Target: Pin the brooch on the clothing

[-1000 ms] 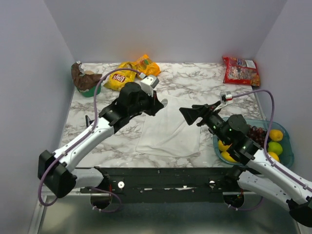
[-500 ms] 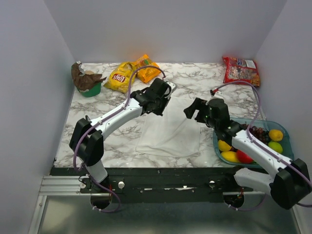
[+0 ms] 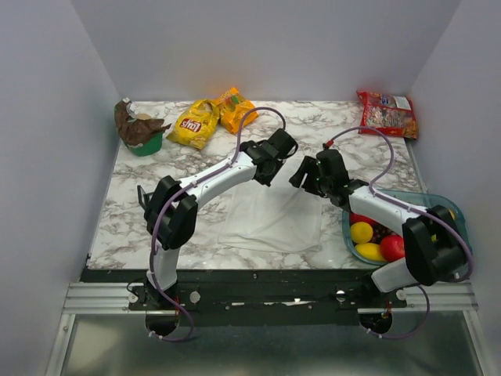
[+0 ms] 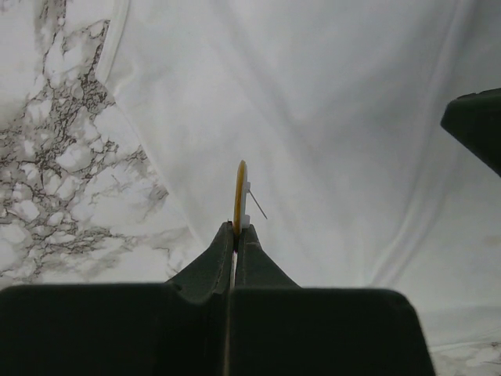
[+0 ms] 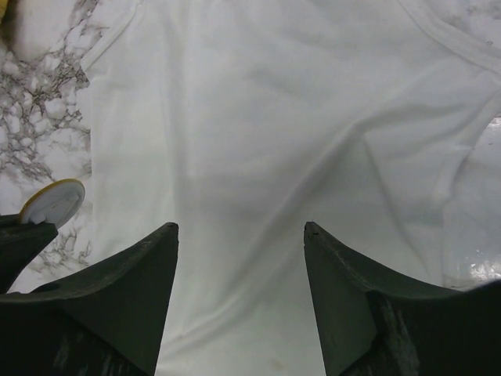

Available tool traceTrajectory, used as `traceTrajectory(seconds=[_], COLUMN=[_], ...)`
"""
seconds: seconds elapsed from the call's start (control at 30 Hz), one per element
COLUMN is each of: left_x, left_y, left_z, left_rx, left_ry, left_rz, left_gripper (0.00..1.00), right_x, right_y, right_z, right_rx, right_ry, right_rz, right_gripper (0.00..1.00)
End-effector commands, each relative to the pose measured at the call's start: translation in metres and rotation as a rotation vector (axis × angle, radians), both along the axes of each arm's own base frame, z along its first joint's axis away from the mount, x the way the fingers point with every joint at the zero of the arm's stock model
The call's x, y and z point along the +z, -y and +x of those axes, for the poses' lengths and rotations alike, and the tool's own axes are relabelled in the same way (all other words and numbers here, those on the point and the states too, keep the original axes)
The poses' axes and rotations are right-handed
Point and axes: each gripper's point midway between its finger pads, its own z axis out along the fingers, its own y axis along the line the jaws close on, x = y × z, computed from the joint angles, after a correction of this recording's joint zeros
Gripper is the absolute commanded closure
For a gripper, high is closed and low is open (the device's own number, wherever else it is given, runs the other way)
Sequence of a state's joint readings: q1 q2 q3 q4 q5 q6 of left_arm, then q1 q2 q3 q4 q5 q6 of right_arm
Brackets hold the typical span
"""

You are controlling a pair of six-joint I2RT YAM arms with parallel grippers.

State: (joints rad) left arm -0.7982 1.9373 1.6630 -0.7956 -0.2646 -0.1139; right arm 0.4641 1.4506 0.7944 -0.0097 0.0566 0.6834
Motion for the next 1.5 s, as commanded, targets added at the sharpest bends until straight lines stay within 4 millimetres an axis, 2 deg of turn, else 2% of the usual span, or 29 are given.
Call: traceTrajectory(seconds=[0.0,0.07,0.27,0.5,0.7,0.87,1.0,1.2,1.33,1.47], left_x=[0.008,0.000,-0.006,-0.010,-0.017,-0.020,-0.023,-0.028,-0.030,-0.027], left_y=[0.009,0.017,0.045,0.055,0.040,0.017,0.019,0.027,0.019,0.015], left_z=[0.005,0.003,0.001,0.004,0.007,0.015,0.010,0.003,0.005,0.007], left_rx=[0.016,0.005,-0.035,-0.053,-0.057,-0.043,-0.058,-0.087,-0.084,-0.075], left_ry=[0.030,0.005,-0.032,-0.037,-0.023,0.008,-0.011,-0.047,-0.060,-0.053], left_rz=[0.031,0.032,-0.051,-0.077,0.003,0.111,0.093,0.051,0.047,0.036], left_gripper=[1.00,1.00,1.00,1.00,1.00,1.00,1.00,1.00,1.00,1.00], right_x=[0.003,-0.007,-0.022,-0.033,-0.043,-0.052,-0.063,-0.066,-0.066,-0.070], right_y=[-0.011,-0.010,-0.006,-0.001,-0.003,-0.003,0.000,-0.009,-0.021,-0.035], right_z=[0.016,0.016,0.018,0.023,0.027,0.026,0.025,0.029,0.033,0.034], right_rx=[-0.022,-0.033,-0.061,-0.090,-0.085,-0.090,-0.101,-0.056,-0.008,0.044], right_ry=[0.003,-0.020,-0.047,-0.067,-0.090,-0.108,-0.128,-0.141,-0.140,-0.158], right_rz=[0.056,0.048,0.022,0.008,-0.003,-0.010,-0.027,-0.018,0.007,0.037], right_gripper=[0.30,0.31,0.35,0.39,0.46,0.50,0.52,0.69,0.88,0.94])
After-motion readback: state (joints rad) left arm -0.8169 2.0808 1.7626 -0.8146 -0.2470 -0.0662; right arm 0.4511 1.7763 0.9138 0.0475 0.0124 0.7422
